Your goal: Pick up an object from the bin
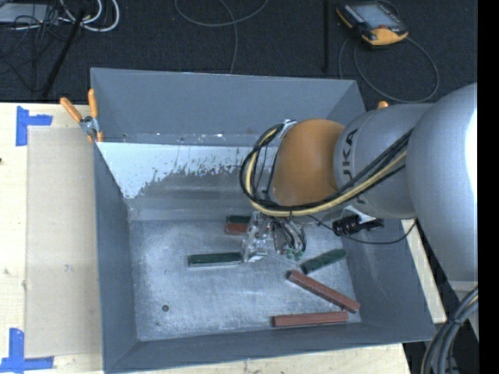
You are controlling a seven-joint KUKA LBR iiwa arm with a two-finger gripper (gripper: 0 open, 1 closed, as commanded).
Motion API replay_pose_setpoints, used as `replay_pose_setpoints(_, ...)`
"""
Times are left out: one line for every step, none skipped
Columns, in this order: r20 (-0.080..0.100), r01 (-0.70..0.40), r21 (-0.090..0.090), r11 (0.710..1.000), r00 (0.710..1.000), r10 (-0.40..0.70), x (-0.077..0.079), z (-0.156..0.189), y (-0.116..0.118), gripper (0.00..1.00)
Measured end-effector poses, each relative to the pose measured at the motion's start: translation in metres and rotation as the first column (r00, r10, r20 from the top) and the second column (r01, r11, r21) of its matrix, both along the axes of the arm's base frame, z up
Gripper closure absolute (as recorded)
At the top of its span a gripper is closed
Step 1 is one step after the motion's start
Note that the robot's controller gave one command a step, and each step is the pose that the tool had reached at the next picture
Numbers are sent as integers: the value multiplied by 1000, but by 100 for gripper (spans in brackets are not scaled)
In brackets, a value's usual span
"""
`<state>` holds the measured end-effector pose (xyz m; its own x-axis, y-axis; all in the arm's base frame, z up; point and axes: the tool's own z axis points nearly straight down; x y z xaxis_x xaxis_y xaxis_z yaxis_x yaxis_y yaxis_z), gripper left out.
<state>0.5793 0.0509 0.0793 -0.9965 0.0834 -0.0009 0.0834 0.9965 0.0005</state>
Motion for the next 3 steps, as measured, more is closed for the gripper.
replay_pose_setpoints(-1, 1, 0, 1000, 1000, -1, 0, 0, 0, 0)
replay_pose_setpoints(-1, 1, 0, 1000, 1000, -1, 0, 0, 0, 0)
replay_pose_setpoints(14, 17, 2, 1000, 1000, -17, -22, -3, 44, 100)
